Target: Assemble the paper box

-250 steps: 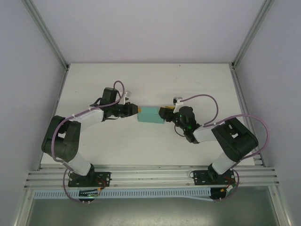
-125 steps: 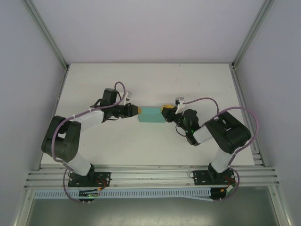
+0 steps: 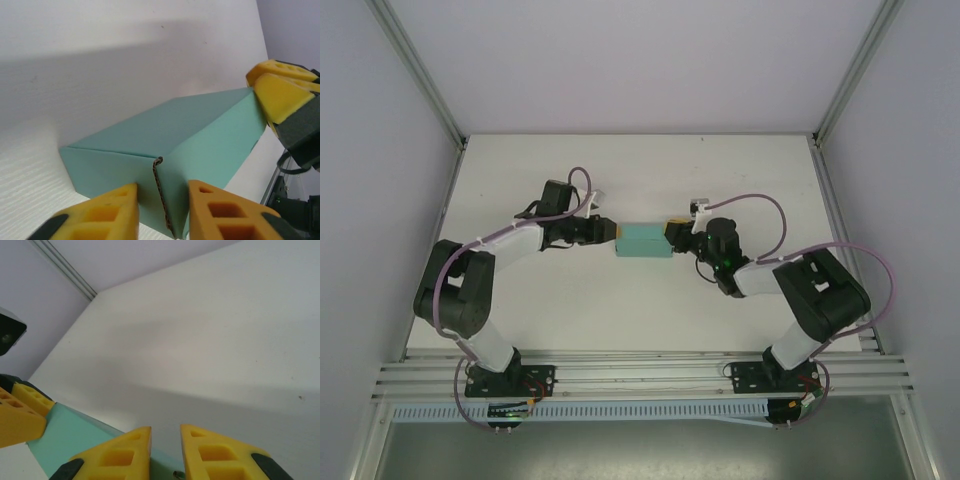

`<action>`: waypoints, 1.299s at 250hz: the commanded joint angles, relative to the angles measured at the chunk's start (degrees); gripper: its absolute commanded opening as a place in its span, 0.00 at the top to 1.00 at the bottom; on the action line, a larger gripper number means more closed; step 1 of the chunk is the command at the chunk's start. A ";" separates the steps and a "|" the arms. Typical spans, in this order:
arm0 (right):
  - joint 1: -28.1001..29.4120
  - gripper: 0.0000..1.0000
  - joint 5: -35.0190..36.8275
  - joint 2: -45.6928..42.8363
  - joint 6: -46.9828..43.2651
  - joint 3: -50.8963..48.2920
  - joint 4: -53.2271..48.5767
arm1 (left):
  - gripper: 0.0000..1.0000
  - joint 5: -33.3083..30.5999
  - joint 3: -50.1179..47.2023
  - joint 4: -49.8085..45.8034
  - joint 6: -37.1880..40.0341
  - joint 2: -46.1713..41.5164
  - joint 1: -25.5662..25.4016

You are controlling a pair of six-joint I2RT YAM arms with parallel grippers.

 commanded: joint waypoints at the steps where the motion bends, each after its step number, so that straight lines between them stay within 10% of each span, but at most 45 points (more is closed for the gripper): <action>1: -0.46 0.75 -0.04 -0.95 -2.31 2.27 -23.16 | 0.65 -1.84 2.69 -6.39 3.09 2.15 0.33; 37: -0.12 0.52 -1.71 -3.09 -2.58 10.05 -31.00 | 0.50 -2.73 8.37 -8.72 4.35 0.12 0.32; 58: 0.06 0.39 -2.14 -3.78 -3.06 13.73 -33.99 | 0.02 -4.63 11.52 -10.11 5.13 -0.67 0.32; 104: -0.03 0.01 -1.14 -5.66 -8.68 19.73 -38.76 | 0.02 -14.24 16.58 -14.81 6.09 -3.23 0.33; 161: -0.07 0.01 -9.23 -4.54 -33.86 30.02 -52.44 | 0.01 -34.76 12.88 -15.70 4.20 -9.01 0.41; 210: 2.43 0.01 -24.47 2.80 -73.51 45.41 -83.57 | 0.01 -37.67 8.06 -13.29 3.74 -11.75 0.76; 264: 5.30 0.01 -14.97 17.74 -81.70 66.19 -104.31 | 0.02 -38.73 0.93 -8.35 0.84 -14.45 0.85; 325: 7.34 0.01 -5.61 25.46 -80.72 69.07 -102.24 | 0.01 -42.92 -1.74 -9.80 1.97 -17.25 0.84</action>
